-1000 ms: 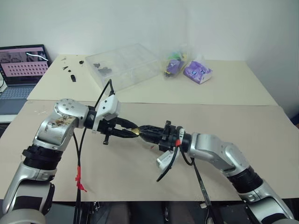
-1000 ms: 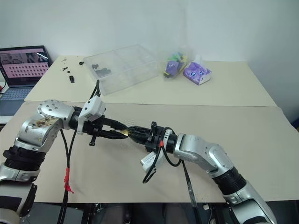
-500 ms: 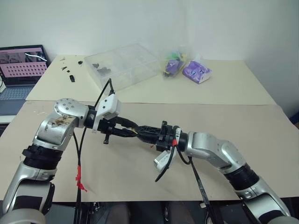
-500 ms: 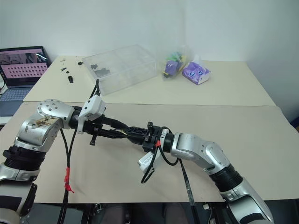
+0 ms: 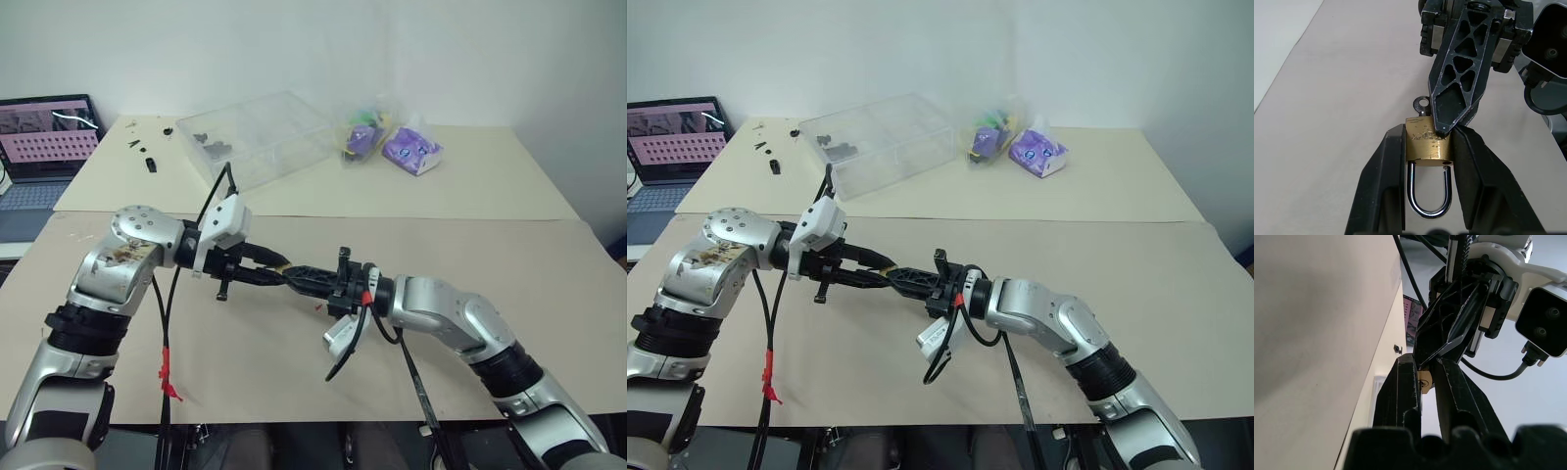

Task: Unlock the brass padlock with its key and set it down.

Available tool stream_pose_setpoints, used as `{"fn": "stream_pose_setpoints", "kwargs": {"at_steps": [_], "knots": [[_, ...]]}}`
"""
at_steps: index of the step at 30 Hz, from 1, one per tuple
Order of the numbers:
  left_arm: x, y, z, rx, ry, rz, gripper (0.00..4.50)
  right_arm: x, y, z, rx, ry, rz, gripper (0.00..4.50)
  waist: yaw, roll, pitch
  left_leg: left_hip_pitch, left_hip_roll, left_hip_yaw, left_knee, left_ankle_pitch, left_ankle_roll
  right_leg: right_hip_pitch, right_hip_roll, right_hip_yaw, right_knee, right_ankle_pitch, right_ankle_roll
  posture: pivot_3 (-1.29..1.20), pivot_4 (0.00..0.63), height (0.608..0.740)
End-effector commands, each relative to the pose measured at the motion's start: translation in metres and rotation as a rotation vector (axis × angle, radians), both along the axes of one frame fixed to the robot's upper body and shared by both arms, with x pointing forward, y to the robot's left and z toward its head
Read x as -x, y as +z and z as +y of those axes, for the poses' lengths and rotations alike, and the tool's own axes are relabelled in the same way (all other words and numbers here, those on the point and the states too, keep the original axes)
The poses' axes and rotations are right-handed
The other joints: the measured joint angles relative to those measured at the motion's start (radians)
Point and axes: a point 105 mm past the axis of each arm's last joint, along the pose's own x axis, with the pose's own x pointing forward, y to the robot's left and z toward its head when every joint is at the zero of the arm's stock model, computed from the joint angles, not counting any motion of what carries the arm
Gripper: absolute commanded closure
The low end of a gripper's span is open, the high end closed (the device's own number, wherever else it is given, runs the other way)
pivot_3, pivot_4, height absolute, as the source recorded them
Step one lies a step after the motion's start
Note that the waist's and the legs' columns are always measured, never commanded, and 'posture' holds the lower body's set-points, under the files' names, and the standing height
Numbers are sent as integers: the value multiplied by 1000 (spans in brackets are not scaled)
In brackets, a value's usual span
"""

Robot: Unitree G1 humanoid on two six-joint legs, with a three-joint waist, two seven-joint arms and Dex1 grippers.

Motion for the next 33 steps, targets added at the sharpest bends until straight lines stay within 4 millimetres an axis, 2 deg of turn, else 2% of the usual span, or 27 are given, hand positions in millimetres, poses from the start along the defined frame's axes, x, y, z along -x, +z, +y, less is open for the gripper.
{"fn": "stream_pose_setpoints", "kwargs": {"at_steps": [1, 32, 33], "knots": [[3, 16, -3, 9, -27, -70, 3664, 1, 8, 3, -19, 14, -19, 4453, 0, 0, 0, 0, 0, 0, 0, 0, 0, 0, 0, 0, 0, 0, 0, 0, 150, 740], [3, 16, -4, 14, -19, -71, 3664, -5, 13, 3, -58, -17, -4, 4453, 0, 0, 0, 0, 0, 0, 0, 0, 0, 0, 0, 0, 0, 0, 0, 0, 150, 740], [3, 16, -4, 13, -19, -71, 3664, -5, 14, 2, -67, -17, 5, 3440, 0, 0, 0, 0, 0, 0, 0, 0, 0, 0, 0, 0, 0, 0, 0, 0, 150, 740]]}}
